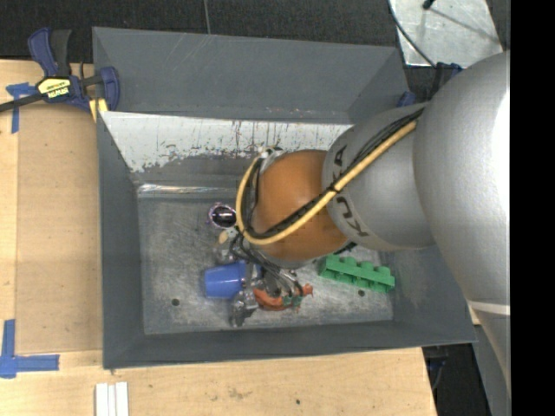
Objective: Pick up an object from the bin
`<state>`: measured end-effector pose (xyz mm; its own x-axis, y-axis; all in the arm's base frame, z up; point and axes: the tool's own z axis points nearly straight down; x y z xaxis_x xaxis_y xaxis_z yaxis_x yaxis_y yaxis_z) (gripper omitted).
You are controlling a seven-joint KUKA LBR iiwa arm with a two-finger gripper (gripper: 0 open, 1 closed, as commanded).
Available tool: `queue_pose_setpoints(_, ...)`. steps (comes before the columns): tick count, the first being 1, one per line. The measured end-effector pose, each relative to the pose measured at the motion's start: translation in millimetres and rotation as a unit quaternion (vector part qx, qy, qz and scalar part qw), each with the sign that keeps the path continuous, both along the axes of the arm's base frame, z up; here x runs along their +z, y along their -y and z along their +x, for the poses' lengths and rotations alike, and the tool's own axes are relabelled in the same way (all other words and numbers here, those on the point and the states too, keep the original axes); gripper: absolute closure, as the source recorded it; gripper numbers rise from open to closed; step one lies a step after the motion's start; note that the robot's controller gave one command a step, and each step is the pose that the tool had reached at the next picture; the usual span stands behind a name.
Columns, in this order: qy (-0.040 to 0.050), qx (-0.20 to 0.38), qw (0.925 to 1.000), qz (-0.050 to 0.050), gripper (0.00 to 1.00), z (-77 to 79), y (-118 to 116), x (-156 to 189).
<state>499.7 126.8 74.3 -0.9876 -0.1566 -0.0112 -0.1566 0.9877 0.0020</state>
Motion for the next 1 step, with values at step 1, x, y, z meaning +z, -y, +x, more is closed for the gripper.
queue_pose_setpoints(1,-0.0010,0.000,1.0000,0.000,1.00,-1.1,0.3,3.6)
